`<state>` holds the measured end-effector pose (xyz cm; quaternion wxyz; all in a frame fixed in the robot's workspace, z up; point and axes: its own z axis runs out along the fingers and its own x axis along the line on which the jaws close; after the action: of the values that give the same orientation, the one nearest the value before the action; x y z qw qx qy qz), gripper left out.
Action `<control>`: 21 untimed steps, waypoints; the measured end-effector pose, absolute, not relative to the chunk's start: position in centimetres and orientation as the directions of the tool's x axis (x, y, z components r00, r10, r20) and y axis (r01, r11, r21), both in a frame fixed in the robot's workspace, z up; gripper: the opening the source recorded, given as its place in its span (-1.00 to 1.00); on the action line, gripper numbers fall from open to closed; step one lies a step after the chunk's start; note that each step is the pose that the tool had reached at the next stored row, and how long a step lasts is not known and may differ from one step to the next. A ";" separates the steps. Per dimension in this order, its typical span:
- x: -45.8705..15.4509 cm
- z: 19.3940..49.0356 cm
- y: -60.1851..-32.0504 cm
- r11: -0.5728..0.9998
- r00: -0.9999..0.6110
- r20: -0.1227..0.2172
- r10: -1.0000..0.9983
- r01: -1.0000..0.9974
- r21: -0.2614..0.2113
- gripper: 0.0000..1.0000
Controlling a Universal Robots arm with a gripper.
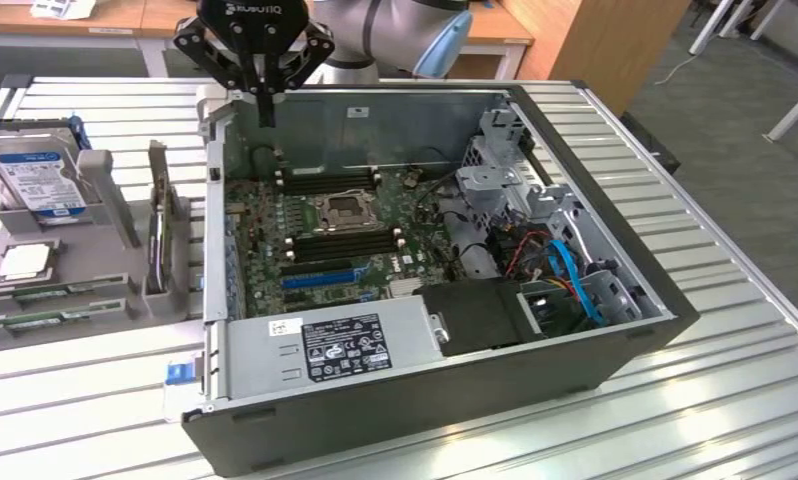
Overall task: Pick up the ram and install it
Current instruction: 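Reach for the ram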
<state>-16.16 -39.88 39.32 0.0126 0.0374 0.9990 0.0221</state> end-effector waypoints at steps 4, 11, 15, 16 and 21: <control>-16.4 39.3 -39.9 0.996 -0.997 -0.024 0.075 0.074 0.045 -0.80; -17.1 39.3 -39.9 0.996 -0.997 -0.024 0.075 0.074 0.045 -0.80; -17.7 39.3 -39.9 0.996 -0.997 -0.024 0.075 0.074 0.045 -0.80; -17.9 39.3 -39.9 0.996 -0.997 -0.024 0.075 0.074 0.045 -0.80; -18.9 39.3 -39.9 0.996 -0.997 -0.023 0.075 0.074 0.045 -0.80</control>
<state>-18.86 -39.89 39.31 0.0126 0.0374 0.9990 0.0221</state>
